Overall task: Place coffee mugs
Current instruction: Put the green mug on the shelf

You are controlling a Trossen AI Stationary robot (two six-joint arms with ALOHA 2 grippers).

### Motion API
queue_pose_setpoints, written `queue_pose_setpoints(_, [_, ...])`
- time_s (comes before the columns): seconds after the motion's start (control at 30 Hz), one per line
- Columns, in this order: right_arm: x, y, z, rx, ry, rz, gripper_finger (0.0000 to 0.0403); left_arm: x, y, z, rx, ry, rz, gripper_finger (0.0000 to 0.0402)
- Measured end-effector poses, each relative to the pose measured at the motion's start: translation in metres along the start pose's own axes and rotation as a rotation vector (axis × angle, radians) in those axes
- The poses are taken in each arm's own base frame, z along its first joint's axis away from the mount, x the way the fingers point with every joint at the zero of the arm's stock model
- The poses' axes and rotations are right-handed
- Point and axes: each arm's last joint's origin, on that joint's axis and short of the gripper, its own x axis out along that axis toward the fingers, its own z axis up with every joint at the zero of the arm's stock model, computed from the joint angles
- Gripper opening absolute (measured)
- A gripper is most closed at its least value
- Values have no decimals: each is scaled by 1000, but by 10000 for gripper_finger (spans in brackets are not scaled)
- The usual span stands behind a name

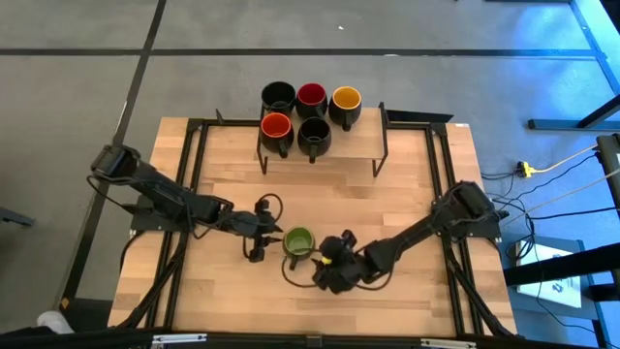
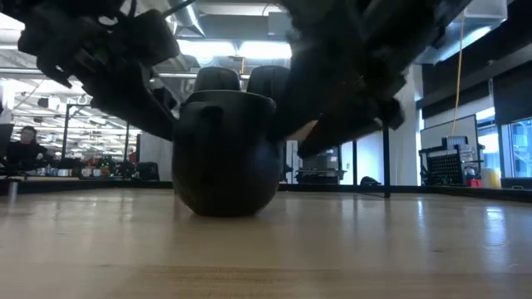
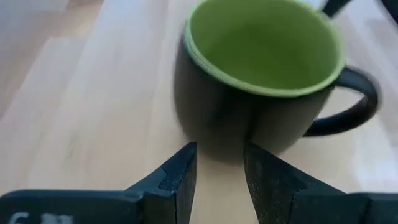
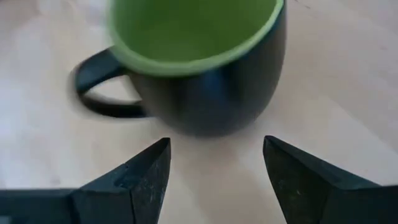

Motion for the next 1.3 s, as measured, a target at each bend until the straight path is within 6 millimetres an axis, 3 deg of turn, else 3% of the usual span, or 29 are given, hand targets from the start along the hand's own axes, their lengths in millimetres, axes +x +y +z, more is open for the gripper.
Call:
queue_pose_setpoints(0.37, [13,-21,12,-70,74,-106,243,-1,-16,1,10,-21,-173,126])
queue_pose_setpoints(0.53, [3,-23,19,-122,92,-158,243,-3,-19,0,19,-14,-190,126])
queue_pose_setpoints(0.77, [-30,16,15,-148,102,10,243,-13,-17,1,-17,26,-195,126])
queue_pose_setpoints(0.97, [-54,38,-18,-95,-83,13,243,-26,-14,3,-45,43,-219,126])
queue_pose_setpoints(1.07, [-48,44,-28,24,-128,25,243,-28,-14,3,-45,40,-218,126])
queue_pose_setpoints(1.3, [-7,51,-49,128,-254,18,243,-28,-14,3,-44,47,-214,126])
